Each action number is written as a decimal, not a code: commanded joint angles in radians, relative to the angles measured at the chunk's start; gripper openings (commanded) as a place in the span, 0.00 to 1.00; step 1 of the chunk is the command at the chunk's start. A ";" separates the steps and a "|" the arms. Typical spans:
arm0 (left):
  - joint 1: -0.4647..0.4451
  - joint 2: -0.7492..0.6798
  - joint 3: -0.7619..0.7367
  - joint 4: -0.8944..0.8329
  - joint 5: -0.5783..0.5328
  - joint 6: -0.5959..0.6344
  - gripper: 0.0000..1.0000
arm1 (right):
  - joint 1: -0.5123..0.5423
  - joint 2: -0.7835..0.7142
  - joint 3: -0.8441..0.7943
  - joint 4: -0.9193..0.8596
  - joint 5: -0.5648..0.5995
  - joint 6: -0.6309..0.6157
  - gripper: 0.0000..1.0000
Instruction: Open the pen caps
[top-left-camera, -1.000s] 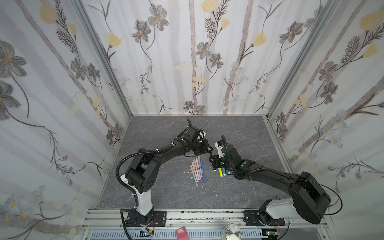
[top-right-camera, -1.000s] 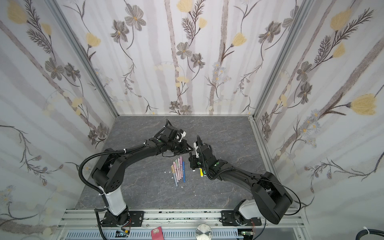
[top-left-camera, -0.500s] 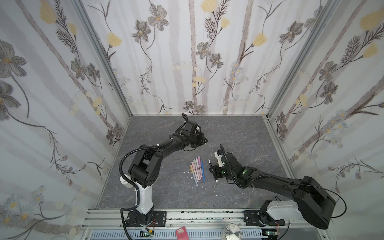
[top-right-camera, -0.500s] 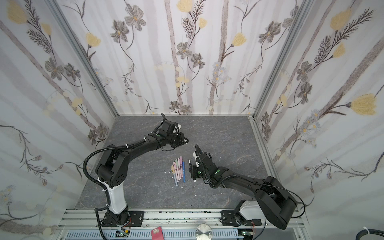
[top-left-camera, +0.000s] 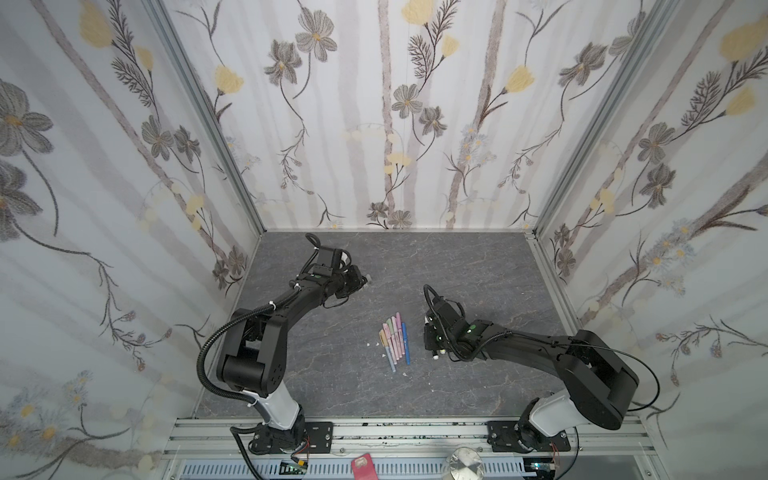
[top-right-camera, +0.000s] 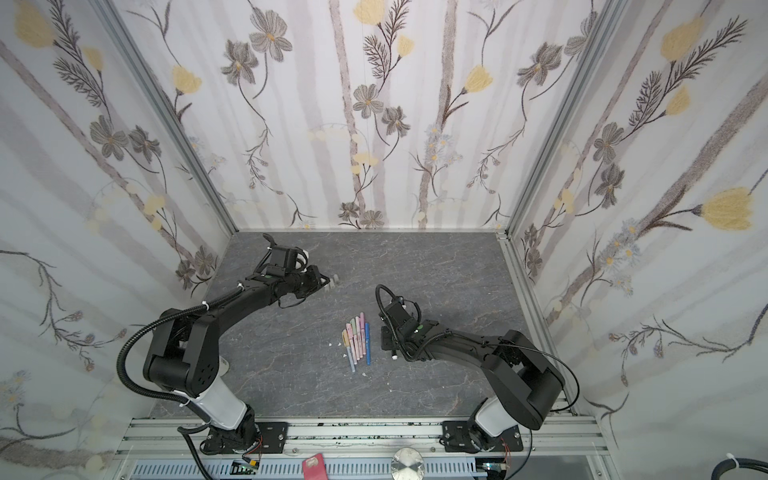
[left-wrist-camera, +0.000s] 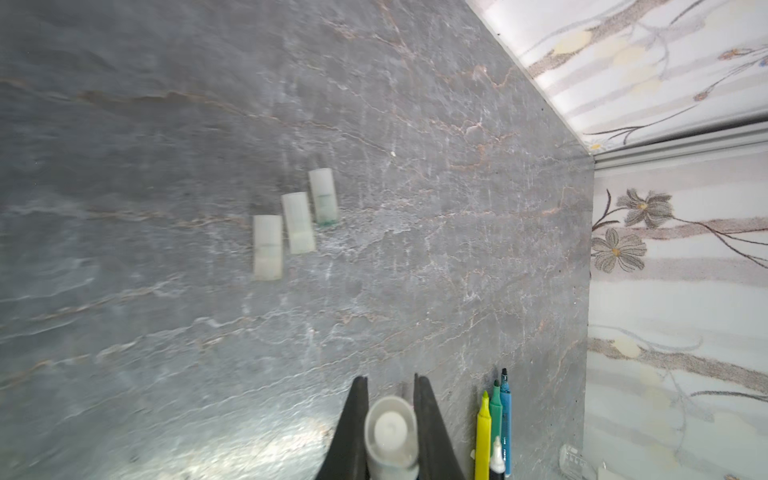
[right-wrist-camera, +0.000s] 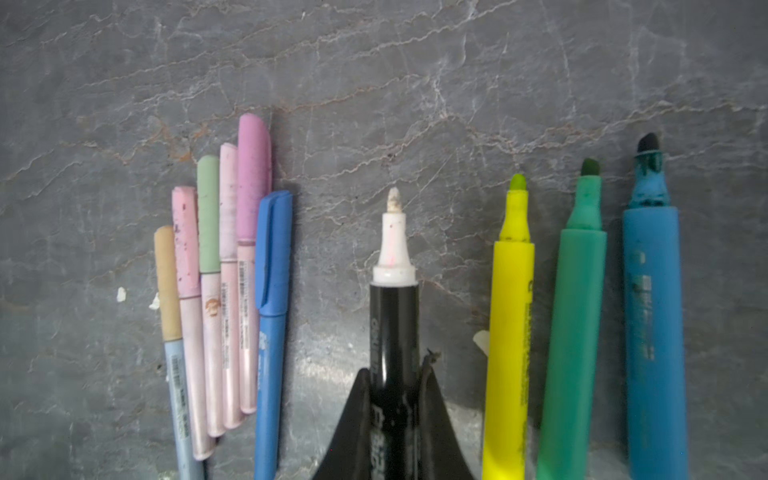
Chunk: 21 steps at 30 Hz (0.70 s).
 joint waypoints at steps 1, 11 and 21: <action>0.035 -0.031 -0.051 -0.009 0.015 0.045 0.00 | 0.001 0.036 0.044 -0.067 0.099 0.003 0.03; 0.085 -0.054 -0.161 0.026 0.048 0.069 0.00 | 0.001 0.127 0.102 -0.103 0.137 -0.013 0.06; 0.102 0.054 -0.119 0.050 0.050 0.105 0.00 | 0.001 0.163 0.125 -0.123 0.159 -0.019 0.11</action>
